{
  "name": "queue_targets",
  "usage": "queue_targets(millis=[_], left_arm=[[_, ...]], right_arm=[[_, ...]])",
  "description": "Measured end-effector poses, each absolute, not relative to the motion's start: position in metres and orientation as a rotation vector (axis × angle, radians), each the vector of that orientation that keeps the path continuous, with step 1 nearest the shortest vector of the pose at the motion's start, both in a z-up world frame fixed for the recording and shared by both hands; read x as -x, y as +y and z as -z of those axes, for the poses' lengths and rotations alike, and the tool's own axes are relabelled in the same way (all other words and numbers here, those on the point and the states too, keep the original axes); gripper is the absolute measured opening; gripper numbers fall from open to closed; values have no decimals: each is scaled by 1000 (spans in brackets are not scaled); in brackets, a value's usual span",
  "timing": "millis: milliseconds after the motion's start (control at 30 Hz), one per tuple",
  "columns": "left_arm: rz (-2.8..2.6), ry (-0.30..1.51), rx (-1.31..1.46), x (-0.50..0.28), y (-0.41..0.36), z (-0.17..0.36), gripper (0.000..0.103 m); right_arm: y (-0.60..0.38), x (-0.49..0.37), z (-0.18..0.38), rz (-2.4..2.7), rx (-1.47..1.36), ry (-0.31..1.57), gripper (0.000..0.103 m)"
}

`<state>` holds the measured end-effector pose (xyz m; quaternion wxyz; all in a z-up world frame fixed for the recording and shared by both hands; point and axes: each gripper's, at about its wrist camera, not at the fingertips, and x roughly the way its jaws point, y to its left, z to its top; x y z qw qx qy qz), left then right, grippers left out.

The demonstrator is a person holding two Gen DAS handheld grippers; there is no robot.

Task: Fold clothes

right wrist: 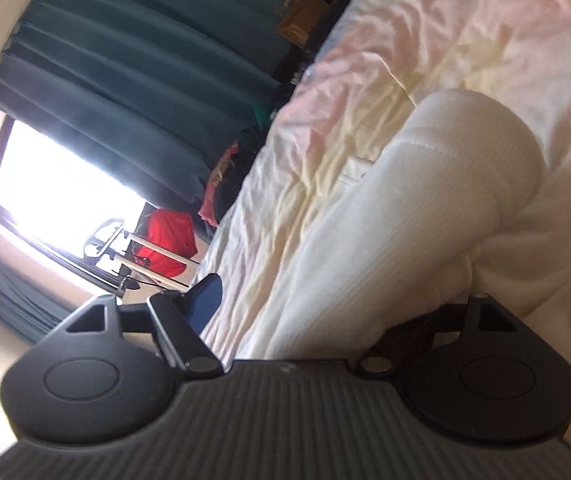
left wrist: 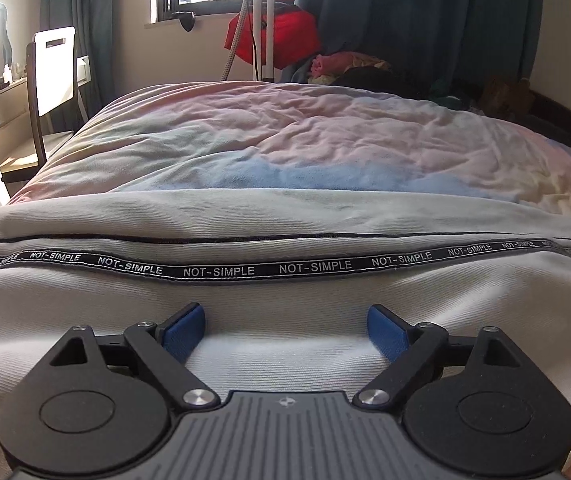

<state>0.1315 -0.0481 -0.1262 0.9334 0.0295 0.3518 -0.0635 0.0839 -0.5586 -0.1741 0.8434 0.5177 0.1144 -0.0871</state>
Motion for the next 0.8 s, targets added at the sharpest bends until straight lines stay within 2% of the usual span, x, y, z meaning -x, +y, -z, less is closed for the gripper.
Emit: queue_targets(millis=[133, 167, 233, 300, 400, 500, 800], left_arm=[[116, 715, -74, -132, -52, 128, 92], [113, 714, -76, -132, -53, 128, 93], [108, 714, -79, -132, -54, 129, 93], [106, 712, -84, -132, -54, 129, 93], [108, 714, -74, -131, -53, 128, 93], [116, 722, -57, -132, -53, 126, 95], [135, 717, 106, -124, -25, 101, 95]], right_arm=[[-517, -84, 170, 138, -911, 240, 80], [-504, -84, 169, 127, -855, 246, 76], [-477, -85, 167, 105, -741, 259, 63], [-450, -85, 165, 82, -628, 272, 39], [-409, -86, 162, 50, -458, 289, 25], [-369, -87, 159, 17, -288, 304, 22], [-247, -90, 151, -81, 223, 340, 21]])
